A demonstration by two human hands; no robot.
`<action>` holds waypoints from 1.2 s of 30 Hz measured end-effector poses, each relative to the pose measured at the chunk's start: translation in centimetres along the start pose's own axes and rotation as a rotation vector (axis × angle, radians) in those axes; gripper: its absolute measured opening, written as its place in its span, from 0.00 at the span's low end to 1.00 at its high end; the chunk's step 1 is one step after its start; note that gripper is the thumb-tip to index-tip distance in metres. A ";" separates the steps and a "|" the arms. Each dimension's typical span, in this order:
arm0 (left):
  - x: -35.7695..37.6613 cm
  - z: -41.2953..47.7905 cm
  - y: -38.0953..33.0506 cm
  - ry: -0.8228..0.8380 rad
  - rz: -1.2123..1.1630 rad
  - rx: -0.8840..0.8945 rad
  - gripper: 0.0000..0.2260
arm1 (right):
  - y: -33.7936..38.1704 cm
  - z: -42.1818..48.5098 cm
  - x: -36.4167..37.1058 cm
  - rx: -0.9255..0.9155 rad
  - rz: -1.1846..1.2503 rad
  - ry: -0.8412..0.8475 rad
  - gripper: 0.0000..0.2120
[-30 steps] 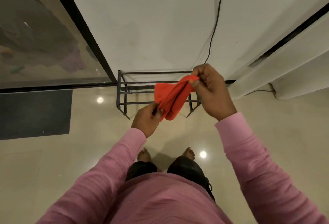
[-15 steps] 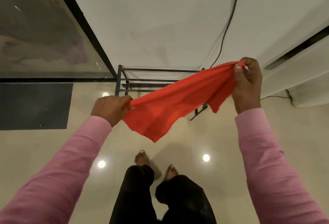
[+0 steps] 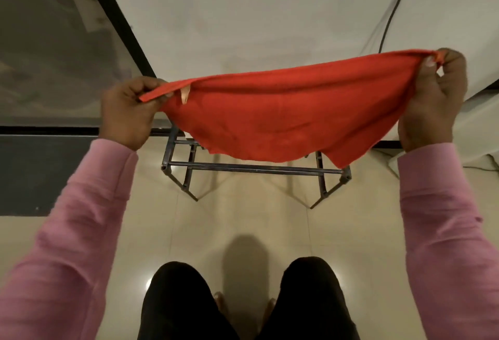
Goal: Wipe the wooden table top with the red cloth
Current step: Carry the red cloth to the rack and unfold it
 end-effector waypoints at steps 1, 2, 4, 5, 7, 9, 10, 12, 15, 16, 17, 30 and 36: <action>0.4 0.3 0.6 -0.021 -0.003 0.015 0.08 | -1.1 -0.2 0.3 0.004 0.008 -0.001 0.04; 0.8 0.4 1.1 -0.045 -0.005 0.036 0.06 | -2.0 -0.4 0.5 0.004 0.022 -0.003 0.04; 1.6 1.0 1.7 -0.092 -0.015 0.086 0.05 | -3.8 -0.6 1.1 -0.004 0.062 -0.008 0.04; 2.0 1.3 2.1 -0.115 -0.021 0.110 0.05 | -4.6 -0.7 1.3 -0.015 0.077 -0.012 0.04; 2.7 2.0 2.9 -0.155 -0.030 0.172 0.07 | -6.1 -0.8 1.6 -0.041 0.098 -0.020 0.05; 3.4 2.7 3.8 -0.177 -0.043 0.212 0.10 | -7.7 -1.0 1.8 -0.066 0.119 -0.035 0.05; 3.8 2.9 4.3 -0.179 -0.058 0.224 0.11 | -8.5 -1.2 1.8 -0.078 0.128 -0.045 0.04; 4.5 3.2 5.2 -0.181 -0.090 0.247 0.09 | -10.0 -1.6 2.0 -0.094 0.143 -0.058 0.04; 5.2 3.2 6.5 -0.206 -0.111 0.288 0.07 | -11.9 -2.3 2.3 -0.100 0.160 -0.058 0.04; 5.3 3.1 6.9 -0.212 -0.105 0.296 0.08 | -12.4 -2.5 2.4 -0.098 0.162 -0.055 0.04; 5.5 3.0 7.3 -0.214 -0.108 0.308 0.08 | -12.9 -2.7 2.5 -0.096 0.160 -0.056 0.04; 5.5 0.2 10.8 -0.175 -0.142 0.237 0.08 | -14.0 -6.4 1.7 -0.022 0.109 -0.027 0.03; 4.3 -4.2 14.0 -0.152 -0.109 0.163 0.09 | -14.9 -11.6 0.3 -0.005 0.040 0.003 0.06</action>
Point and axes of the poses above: each hand's wrist, its own z-axis towards the middle knuckle, its own x-axis out of the palm, y = z × x, the point moved 6 cm from there along z, towards the middle knuckle, and after that the axes turned 3 degrees about -x, right-handed, at the moved point
